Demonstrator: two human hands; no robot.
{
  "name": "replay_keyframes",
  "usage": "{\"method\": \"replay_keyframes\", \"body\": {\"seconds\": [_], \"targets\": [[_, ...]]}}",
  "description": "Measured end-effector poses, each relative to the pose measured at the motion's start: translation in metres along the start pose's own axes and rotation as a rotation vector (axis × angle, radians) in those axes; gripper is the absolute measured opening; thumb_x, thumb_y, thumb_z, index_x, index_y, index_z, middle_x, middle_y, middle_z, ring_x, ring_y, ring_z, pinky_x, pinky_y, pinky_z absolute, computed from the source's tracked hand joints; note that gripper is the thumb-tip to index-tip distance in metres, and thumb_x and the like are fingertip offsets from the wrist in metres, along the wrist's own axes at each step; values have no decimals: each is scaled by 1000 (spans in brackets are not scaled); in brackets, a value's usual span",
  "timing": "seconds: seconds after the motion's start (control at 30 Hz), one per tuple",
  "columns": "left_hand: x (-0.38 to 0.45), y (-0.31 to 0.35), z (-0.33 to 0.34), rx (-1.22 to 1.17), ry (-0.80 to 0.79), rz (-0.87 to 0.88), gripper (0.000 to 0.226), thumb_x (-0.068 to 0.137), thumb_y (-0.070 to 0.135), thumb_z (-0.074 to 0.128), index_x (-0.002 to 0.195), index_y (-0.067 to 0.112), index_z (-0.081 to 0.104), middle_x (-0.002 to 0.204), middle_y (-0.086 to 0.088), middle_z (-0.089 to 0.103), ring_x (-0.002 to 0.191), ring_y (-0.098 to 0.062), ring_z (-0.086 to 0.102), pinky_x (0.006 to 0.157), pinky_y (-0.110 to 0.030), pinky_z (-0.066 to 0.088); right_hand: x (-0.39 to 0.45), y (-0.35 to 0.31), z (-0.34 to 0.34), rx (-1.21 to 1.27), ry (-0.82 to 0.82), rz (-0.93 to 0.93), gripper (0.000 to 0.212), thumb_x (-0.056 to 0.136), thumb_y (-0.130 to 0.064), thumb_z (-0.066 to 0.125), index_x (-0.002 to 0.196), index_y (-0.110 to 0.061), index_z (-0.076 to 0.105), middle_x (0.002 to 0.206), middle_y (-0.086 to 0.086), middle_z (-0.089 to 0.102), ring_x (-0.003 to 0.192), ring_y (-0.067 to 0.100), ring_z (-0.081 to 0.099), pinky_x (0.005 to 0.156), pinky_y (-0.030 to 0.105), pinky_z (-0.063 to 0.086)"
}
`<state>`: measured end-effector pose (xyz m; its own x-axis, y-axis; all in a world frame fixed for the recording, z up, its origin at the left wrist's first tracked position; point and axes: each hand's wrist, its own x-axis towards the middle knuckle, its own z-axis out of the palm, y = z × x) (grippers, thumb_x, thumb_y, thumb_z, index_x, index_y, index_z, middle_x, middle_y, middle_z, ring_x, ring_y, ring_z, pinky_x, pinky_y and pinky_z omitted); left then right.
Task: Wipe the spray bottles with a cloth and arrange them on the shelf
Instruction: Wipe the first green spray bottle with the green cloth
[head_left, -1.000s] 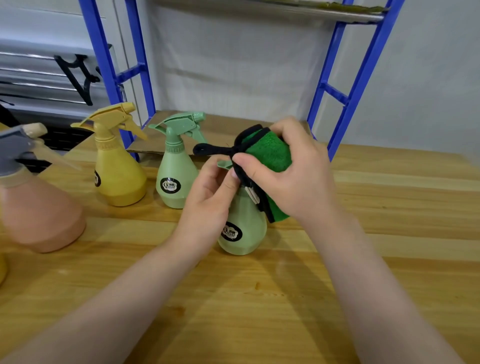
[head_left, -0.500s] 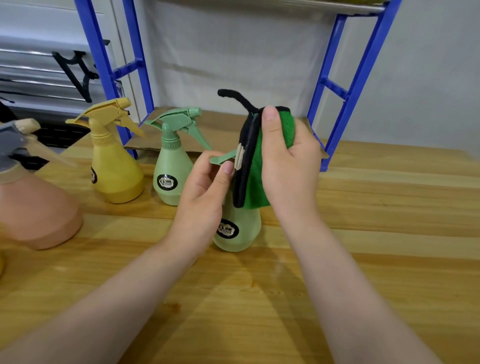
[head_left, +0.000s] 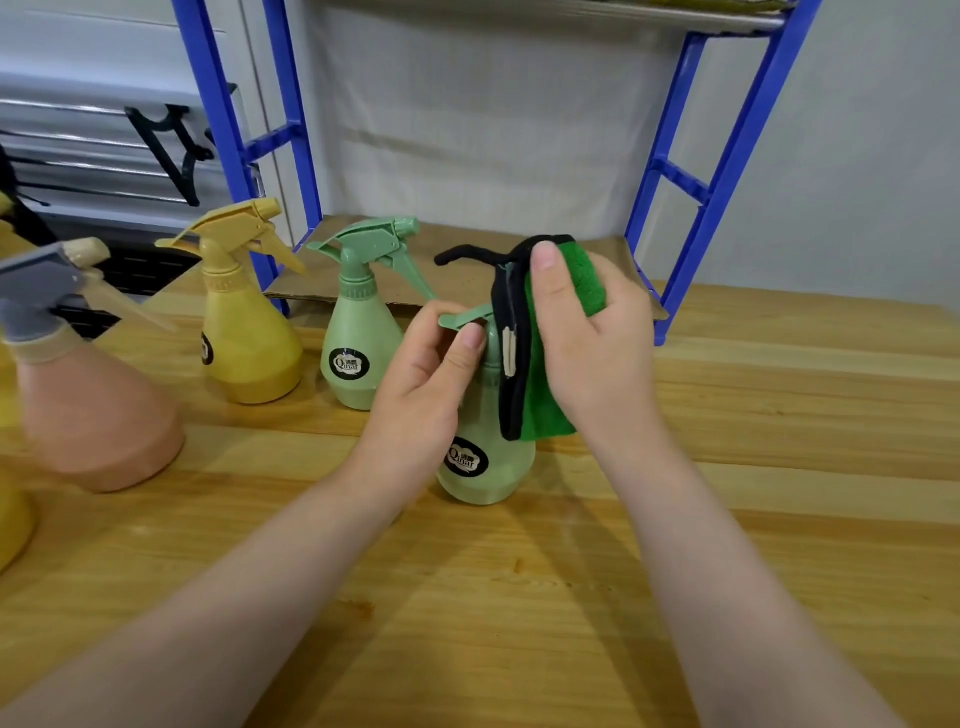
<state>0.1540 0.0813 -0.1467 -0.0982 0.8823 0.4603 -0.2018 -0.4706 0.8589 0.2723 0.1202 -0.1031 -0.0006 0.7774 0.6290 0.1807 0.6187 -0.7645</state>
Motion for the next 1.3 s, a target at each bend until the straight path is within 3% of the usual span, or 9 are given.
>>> {"method": "replay_keyframes", "body": {"seconds": [0.13,0.27,0.4,0.67,0.87,0.93,1.07,1.2,1.3], "targets": [[-2,0,1,-2,19,4,10,94,28,49,96,21,56,91,12,67,88,-4,62,79,-20,50,0,2,2,94,54,40,44,104,-31,45,61,-21,38,57,-12,40,56,6,38,56,23,37],[-1,-1,0,-26,22,7,10,94,26,48,96,19,54,86,14,68,84,-2,62,77,-18,49,-3,8,1,266,50,83,67,98,-56,42,76,7,48,70,29,48,67,40,50,65,50,51],[2,-2,-3,-91,27,13,9,94,23,49,94,21,58,87,12,67,85,-3,62,78,-19,49,-13,16,2,106,50,-135,32,97,-36,46,86,-7,53,72,-8,52,68,2,50,63,24,45],[6,-2,-6,-10,72,34,13,97,21,47,100,13,56,90,10,65,87,-6,60,79,-20,49,-14,37,-4,-240,-46,-229,49,96,-47,42,99,1,53,78,3,61,70,23,60,59,47,48],[6,-2,-5,-16,101,28,12,99,17,46,102,12,57,93,8,67,91,-7,62,81,-21,50,-12,39,-10,-121,-124,-237,31,93,-29,48,102,0,52,80,5,62,71,19,60,62,44,49],[7,-1,-7,-60,123,0,11,96,22,49,99,15,57,92,8,69,90,-7,65,78,-21,51,-14,38,-2,-39,-66,-213,23,97,-29,46,99,-8,57,83,-7,64,75,9,60,68,33,50],[6,-3,-10,-97,131,-37,12,99,27,50,97,20,60,96,2,70,93,-13,66,82,-29,53,-15,34,9,50,31,-101,12,99,-34,43,91,-37,52,76,-24,60,73,-6,55,70,14,44],[6,-6,-10,-122,151,-22,12,98,26,50,94,23,61,100,-2,69,98,-16,64,88,-33,51,-10,26,12,444,9,264,21,103,-23,45,91,-23,62,81,-7,66,80,7,61,77,24,51],[6,-4,-11,-92,141,9,10,97,25,50,94,22,59,95,5,70,92,-12,65,80,-27,52,-6,19,7,575,-186,512,30,104,-23,46,84,-17,67,68,-6,69,62,8,64,60,23,51]]}}
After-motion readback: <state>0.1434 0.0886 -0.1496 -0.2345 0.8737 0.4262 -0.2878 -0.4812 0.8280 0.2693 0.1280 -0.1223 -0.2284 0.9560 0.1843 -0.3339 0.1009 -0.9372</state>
